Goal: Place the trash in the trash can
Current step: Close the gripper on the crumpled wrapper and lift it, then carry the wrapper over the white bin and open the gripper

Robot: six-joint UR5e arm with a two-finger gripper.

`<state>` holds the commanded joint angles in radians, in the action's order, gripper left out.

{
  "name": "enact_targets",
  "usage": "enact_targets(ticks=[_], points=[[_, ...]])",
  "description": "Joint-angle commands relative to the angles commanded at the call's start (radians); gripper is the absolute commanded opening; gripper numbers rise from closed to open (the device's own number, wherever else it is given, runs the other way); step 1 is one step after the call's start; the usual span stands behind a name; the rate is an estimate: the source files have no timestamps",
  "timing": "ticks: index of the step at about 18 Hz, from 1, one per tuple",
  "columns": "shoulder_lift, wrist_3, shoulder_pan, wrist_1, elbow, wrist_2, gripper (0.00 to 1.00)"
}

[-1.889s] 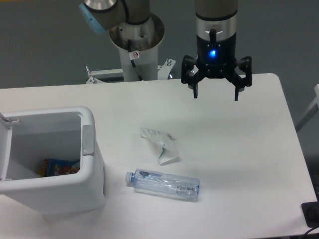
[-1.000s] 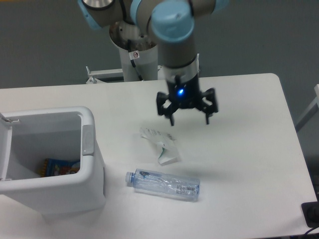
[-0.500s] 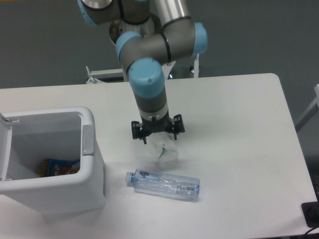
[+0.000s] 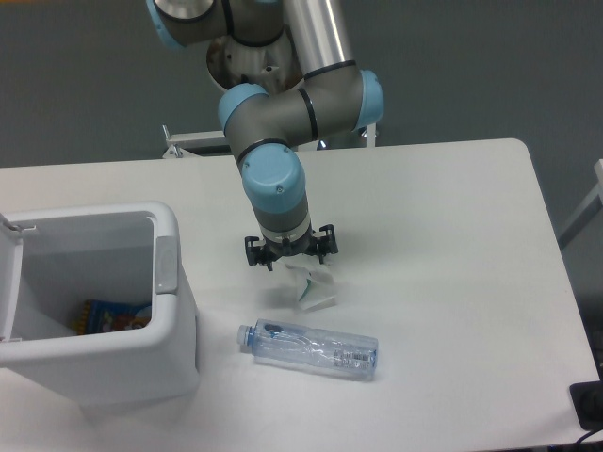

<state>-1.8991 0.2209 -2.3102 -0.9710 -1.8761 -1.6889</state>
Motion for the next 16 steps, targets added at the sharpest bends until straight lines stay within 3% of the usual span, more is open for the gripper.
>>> enact_targets(ticks=[6,9,12,14,16], points=[[0.003,-0.012,-0.002,-0.002,0.002,-0.005,0.0],[0.037,-0.005,-0.005,-0.015,0.018,-0.044,0.0],[0.086,0.015,-0.012,-0.101,0.069,-0.089,0.0],[0.115,0.107,-0.035,-0.205,0.164,-0.077,0.0],[0.133,0.115,-0.057,-0.238,0.233,-0.026,0.0]])
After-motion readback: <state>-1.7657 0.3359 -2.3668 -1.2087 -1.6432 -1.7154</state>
